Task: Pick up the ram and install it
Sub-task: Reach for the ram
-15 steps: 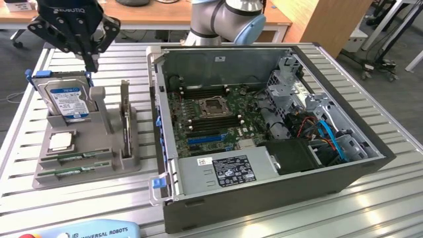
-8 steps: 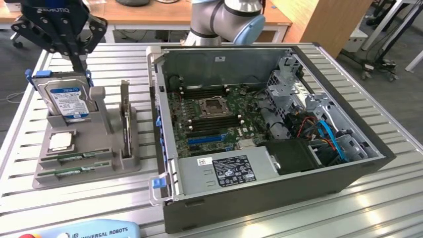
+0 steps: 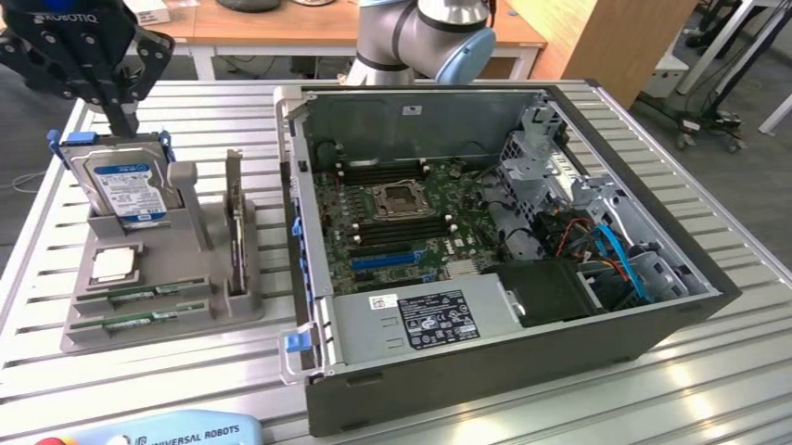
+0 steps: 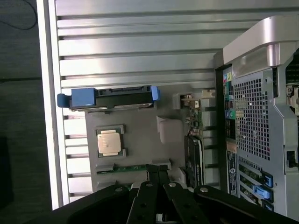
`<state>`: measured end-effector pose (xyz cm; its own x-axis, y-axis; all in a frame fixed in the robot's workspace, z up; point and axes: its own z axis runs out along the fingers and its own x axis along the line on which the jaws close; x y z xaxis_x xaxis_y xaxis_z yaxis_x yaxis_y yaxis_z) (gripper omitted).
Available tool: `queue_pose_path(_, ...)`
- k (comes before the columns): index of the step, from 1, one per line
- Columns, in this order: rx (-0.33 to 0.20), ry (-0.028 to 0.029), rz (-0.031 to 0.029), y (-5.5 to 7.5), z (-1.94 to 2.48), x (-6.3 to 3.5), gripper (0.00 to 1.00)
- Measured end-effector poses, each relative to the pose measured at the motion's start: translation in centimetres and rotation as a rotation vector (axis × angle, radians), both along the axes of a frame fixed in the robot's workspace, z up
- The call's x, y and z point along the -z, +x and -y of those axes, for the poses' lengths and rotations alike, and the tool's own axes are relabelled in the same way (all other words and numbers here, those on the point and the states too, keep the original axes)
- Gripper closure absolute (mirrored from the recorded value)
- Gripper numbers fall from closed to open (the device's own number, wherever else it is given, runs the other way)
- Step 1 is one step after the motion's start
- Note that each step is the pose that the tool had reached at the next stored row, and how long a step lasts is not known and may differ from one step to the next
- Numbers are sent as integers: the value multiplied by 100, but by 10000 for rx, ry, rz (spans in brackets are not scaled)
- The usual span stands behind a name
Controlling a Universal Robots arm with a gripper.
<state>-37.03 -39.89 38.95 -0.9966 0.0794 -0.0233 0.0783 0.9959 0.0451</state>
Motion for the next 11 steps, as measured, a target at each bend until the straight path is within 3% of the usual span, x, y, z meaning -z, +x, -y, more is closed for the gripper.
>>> queue_pose_path(11, -24, 0, -1, -4, 0, -1, 90)
